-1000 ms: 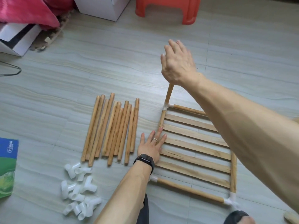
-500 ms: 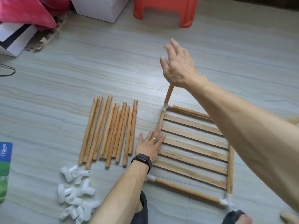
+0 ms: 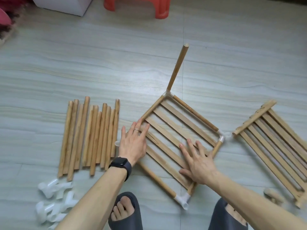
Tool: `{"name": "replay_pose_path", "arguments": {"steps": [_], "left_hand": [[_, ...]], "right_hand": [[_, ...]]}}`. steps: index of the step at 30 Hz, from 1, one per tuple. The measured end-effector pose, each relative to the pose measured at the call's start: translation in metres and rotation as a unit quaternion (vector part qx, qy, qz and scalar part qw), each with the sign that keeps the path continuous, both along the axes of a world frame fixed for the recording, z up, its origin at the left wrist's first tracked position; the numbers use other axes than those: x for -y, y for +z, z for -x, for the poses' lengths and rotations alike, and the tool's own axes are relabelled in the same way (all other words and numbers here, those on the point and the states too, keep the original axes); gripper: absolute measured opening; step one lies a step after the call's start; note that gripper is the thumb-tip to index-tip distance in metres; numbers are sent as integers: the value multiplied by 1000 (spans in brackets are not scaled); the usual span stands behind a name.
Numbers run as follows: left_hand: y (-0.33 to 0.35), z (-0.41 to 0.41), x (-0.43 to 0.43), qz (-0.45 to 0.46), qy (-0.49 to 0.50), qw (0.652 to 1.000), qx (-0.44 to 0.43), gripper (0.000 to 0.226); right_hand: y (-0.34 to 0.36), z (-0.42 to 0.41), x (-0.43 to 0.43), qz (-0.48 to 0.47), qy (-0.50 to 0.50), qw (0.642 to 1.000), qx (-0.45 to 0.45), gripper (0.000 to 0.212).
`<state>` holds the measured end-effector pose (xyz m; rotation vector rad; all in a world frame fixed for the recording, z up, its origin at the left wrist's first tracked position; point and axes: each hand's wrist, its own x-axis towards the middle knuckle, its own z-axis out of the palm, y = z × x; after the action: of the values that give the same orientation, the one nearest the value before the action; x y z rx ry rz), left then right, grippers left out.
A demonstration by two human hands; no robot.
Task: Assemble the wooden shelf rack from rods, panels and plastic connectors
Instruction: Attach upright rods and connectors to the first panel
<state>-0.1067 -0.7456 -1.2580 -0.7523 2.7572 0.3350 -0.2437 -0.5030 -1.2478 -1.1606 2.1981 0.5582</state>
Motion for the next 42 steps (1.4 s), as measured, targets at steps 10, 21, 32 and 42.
{"name": "replay_pose_path", "arguments": {"steps": [10, 21, 32, 42], "left_hand": [[6, -27, 15, 19, 203, 975, -91, 61], [8, -67, 68, 43, 286, 954, 86, 45], [9, -47, 61, 34, 232, 955, 179, 26], [42, -29, 55, -69, 71, 991, -94, 17]], "right_hand": [[-11, 9, 44, 14, -126, 990, -63, 92], [-16, 4, 79, 78, -204, 976, -13, 102], [-13, -1, 81, 72, -211, 975, -13, 99], [31, 15, 116, 146, -185, 971, 33, 100]]}}
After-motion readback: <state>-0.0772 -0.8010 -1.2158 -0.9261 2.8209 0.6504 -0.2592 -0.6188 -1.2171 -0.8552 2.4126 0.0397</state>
